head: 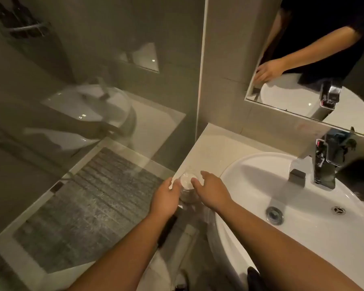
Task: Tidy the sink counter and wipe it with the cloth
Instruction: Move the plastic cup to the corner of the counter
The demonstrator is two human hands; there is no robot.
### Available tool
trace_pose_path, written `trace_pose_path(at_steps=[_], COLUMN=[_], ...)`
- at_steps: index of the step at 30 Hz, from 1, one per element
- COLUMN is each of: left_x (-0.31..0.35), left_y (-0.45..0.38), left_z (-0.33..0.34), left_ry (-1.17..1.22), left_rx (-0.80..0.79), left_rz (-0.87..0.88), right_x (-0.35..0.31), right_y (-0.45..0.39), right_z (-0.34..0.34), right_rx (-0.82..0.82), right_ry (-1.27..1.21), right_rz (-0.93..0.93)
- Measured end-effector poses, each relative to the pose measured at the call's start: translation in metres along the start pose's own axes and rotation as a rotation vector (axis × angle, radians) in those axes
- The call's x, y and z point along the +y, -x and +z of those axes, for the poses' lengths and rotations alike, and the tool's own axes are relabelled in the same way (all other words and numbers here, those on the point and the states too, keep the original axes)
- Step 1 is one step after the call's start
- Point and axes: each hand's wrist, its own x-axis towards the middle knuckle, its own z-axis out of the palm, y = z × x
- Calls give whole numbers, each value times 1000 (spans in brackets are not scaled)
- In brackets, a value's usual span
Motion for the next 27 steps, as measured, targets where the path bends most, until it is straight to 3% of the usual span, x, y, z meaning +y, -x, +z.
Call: trace_pose_path(at_steps=[6, 12, 20, 27], left_x=[-6, 2, 99, 158], left_y=[-30, -34, -18, 40], left_z=[13, 15, 18, 119], left_ry=[21, 21, -108, -183], left_rx=[-67, -114, -180, -461], left_rz=[-39, 10, 349, 562], right_x=[-4, -7, -3, 94], right_y=[-29, -23, 24, 106], right_z=[3, -7, -97, -152], right_rx=[-194, -180, 110, 406], right_ry=[-116, -288, -650, -805], right_rz=[88, 133, 120, 346])
